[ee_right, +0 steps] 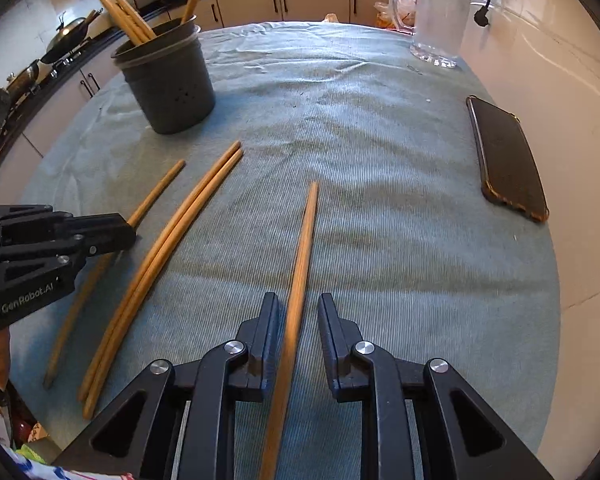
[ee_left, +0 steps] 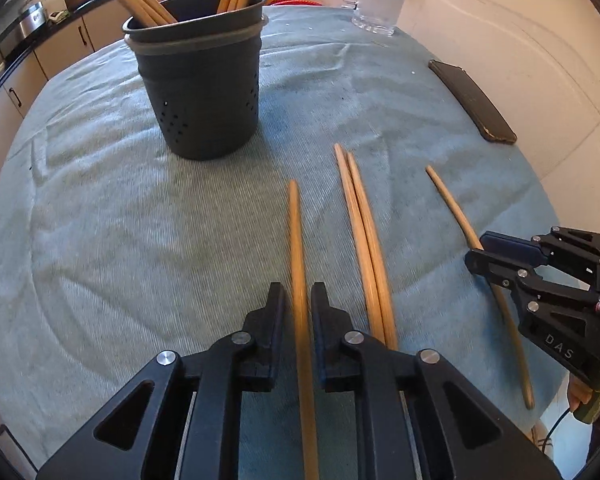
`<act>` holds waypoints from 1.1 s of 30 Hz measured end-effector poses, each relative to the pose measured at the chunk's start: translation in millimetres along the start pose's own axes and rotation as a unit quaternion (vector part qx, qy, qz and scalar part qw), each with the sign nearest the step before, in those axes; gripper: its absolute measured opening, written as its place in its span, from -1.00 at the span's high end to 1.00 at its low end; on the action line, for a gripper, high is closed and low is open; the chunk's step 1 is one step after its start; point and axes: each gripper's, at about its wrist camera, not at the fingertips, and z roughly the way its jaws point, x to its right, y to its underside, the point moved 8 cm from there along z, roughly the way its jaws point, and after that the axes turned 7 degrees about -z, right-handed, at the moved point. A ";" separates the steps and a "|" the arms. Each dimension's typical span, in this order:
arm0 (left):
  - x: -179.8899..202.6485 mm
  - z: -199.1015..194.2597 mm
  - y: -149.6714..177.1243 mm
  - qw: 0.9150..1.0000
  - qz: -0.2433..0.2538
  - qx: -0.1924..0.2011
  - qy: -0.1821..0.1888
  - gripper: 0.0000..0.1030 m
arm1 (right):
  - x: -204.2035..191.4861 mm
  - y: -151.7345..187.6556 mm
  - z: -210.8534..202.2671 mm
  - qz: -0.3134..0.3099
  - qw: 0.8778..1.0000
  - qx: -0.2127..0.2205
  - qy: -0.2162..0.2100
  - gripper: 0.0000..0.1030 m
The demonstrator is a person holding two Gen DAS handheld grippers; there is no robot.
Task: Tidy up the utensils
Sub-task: 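Lift both held chopsticks upright and carry them over the black cup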
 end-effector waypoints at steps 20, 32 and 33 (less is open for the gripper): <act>-16.4 -63.1 -9.1 0.992 -0.038 0.114 0.035 0.88 | -12.6 -24.7 -33.6 0.016 0.996 0.090 -0.023 0.87; -13.0 -177.1 15.5 0.966 -0.034 0.253 0.036 0.88 | -43.7 -20.5 -129.4 -0.008 0.976 0.216 -0.006 0.87; -11.6 -183.2 21.0 0.965 -0.030 0.260 0.033 0.88 | -46.6 -17.9 -135.6 -0.008 0.975 0.222 -0.008 0.87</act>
